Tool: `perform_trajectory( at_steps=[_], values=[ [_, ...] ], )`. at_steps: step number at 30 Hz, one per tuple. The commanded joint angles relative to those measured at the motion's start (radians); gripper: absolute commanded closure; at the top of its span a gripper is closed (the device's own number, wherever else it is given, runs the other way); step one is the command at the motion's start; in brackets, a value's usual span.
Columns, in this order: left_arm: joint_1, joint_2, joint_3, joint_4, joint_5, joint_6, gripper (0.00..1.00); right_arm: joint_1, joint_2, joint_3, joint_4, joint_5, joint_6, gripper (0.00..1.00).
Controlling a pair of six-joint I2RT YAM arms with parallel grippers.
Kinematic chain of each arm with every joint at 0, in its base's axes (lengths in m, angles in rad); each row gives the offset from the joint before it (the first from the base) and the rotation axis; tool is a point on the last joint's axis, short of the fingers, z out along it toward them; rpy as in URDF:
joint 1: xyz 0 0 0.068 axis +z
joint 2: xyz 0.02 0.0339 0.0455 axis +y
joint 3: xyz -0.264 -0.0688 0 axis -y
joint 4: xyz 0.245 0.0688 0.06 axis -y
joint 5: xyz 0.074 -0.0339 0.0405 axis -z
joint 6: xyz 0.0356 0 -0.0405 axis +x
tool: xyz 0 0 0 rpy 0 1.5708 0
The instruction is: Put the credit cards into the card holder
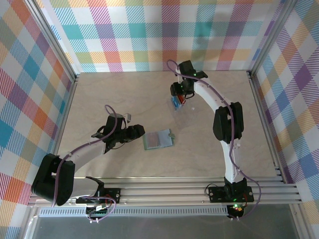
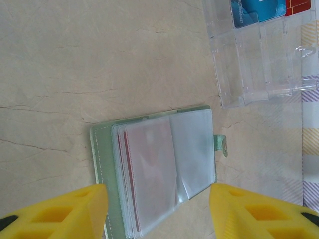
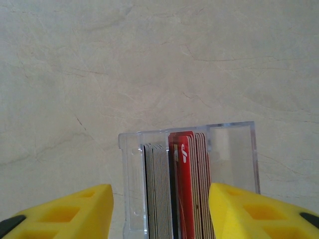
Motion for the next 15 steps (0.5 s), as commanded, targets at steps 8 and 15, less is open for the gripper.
perform_trajectory(
  at_steps=[8,15],
  values=[
    [0.009,-0.003,0.005,0.002,-0.006,0.005,0.44,0.004,-0.024,0.016,-0.035,0.014,-0.029,0.46],
    [0.009,-0.001,0.004,0.0,-0.007,0.004,0.44,0.004,0.004,0.017,-0.054,0.017,-0.045,0.46]
  ],
)
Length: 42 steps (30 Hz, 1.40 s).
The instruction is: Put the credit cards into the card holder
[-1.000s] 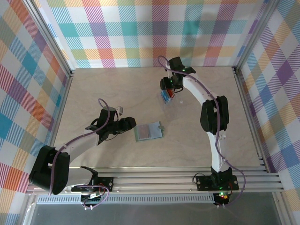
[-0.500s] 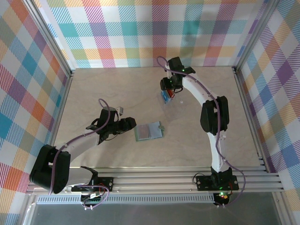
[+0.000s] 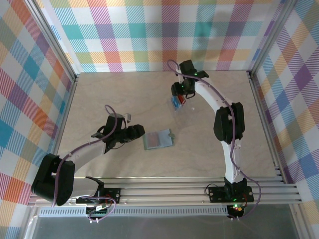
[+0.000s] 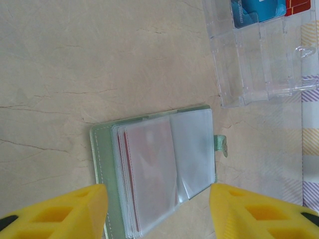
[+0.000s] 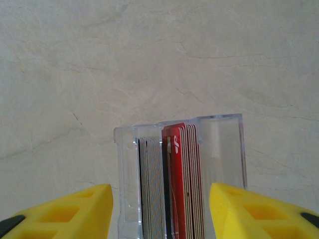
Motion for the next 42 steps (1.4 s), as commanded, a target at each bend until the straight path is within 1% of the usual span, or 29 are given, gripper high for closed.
perform_trajectory(
  at_steps=[1,9,14,22,29,37,42],
  values=[
    [0.009,-0.002,0.004,0.001,-0.007,0.006,0.44,0.004,0.022,0.019,-0.034,0.009,-0.031,0.46],
    [0.009,-0.002,0.004,0.001,-0.008,0.005,0.44,0.004,0.052,0.019,-0.047,0.022,-0.05,0.46],
    [0.01,-0.002,0.004,-0.002,-0.008,0.005,0.44,0.004,0.075,0.043,-0.075,-0.001,-0.056,0.46],
    [0.01,-0.005,0.004,-0.001,-0.01,0.004,0.44,0.001,0.087,0.101,-0.133,-0.142,-0.053,0.47],
    [0.01,-0.008,0.004,-0.003,-0.01,0.006,0.44,-0.027,0.094,0.149,-0.164,-0.266,-0.029,0.47],
    [0.01,-0.006,0.004,-0.002,-0.011,0.006,0.44,-0.033,0.169,0.227,-0.234,-0.261,-0.041,0.48],
    [0.01,-0.005,0.004,-0.003,-0.011,0.006,0.44,-0.036,0.169,0.233,-0.235,-0.267,-0.036,0.52]
  ],
)
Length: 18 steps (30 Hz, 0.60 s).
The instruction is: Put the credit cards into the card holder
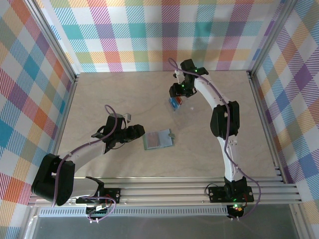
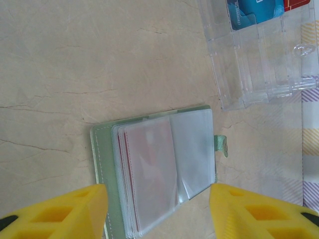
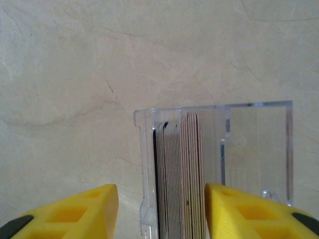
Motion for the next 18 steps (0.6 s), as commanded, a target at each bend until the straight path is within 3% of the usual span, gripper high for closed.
perform_trajectory(
  at_steps=[1,18],
  values=[
    [0.01,-0.005,0.004,-0.002,-0.011,0.006,0.44,-0.007,0.017,0.028,-0.04,-0.031,0.005,0.53],
    [0.01,-0.006,0.004,-0.003,-0.009,0.007,0.44,-0.049,-0.015,0.031,-0.036,-0.142,0.046,0.61]
  ],
)
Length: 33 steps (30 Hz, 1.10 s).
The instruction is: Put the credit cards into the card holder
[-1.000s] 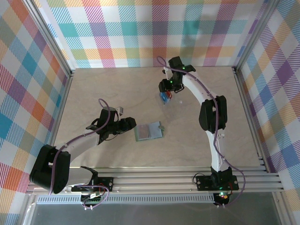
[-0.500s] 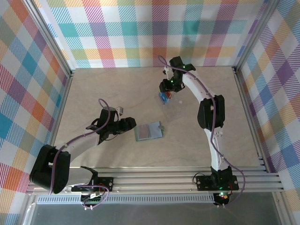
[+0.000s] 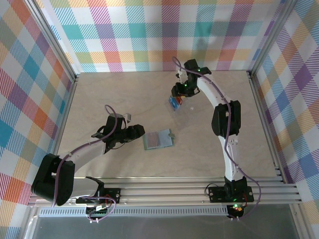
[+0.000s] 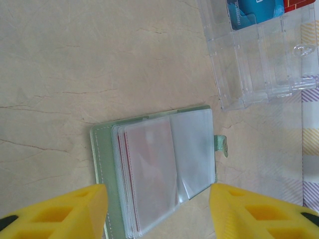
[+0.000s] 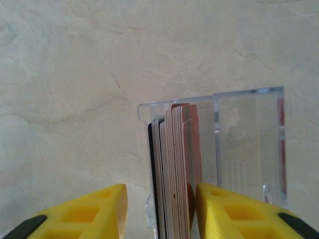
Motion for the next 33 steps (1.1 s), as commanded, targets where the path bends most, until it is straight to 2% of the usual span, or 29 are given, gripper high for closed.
perform_trajectory(
  at_steps=[1,9,30,33],
  values=[
    [0.01,-0.005,0.005,-0.004,-0.008,0.006,0.44,-0.007,-0.022,0.029,-0.025,-0.041,0.018,0.61],
    [0.01,-0.004,0.006,-0.005,-0.008,0.006,0.44,-0.016,-0.023,0.03,-0.021,-0.043,0.028,0.7],
    [0.01,0.002,0.007,-0.002,-0.006,0.004,0.44,-0.037,-0.034,0.032,-0.017,-0.087,0.044,0.71],
    [0.01,0.003,0.006,-0.001,-0.005,0.005,0.44,-0.039,-0.034,0.035,-0.016,-0.088,0.045,0.75]
  ],
)
